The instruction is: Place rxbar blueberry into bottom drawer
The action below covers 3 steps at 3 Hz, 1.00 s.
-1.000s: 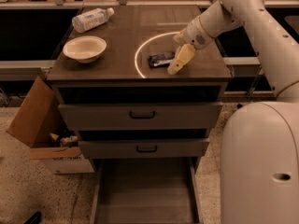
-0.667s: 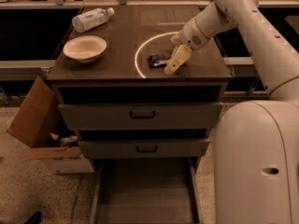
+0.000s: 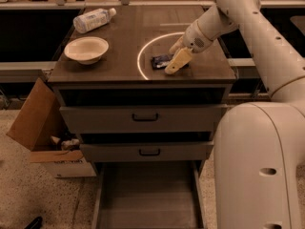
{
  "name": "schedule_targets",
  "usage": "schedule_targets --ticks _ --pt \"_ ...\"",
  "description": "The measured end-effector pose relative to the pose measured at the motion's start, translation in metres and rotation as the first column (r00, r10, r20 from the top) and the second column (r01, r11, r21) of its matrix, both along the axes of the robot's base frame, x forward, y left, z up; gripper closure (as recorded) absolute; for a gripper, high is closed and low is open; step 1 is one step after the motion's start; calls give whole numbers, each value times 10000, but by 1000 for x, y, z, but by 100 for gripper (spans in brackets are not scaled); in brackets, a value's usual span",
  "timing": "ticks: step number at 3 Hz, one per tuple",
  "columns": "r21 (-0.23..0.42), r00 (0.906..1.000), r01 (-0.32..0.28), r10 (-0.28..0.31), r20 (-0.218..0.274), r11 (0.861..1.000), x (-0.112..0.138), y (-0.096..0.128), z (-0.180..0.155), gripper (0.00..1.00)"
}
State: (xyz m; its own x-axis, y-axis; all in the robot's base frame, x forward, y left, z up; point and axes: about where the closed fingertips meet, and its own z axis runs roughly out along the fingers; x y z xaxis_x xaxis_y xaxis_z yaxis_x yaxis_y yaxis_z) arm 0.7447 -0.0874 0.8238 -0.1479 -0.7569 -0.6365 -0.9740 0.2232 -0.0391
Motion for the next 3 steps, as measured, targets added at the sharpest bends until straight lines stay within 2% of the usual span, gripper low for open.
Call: schedule_targets --ticks 1,2,3 --pt "144 10000 33 -34 44 9999 -1 -5 4 66" --pt "547 9974 -205 166 706 9983 -15 -11 37 96" --pt "886 9915 -361 246 1278 9954 -40 -17 67 100"
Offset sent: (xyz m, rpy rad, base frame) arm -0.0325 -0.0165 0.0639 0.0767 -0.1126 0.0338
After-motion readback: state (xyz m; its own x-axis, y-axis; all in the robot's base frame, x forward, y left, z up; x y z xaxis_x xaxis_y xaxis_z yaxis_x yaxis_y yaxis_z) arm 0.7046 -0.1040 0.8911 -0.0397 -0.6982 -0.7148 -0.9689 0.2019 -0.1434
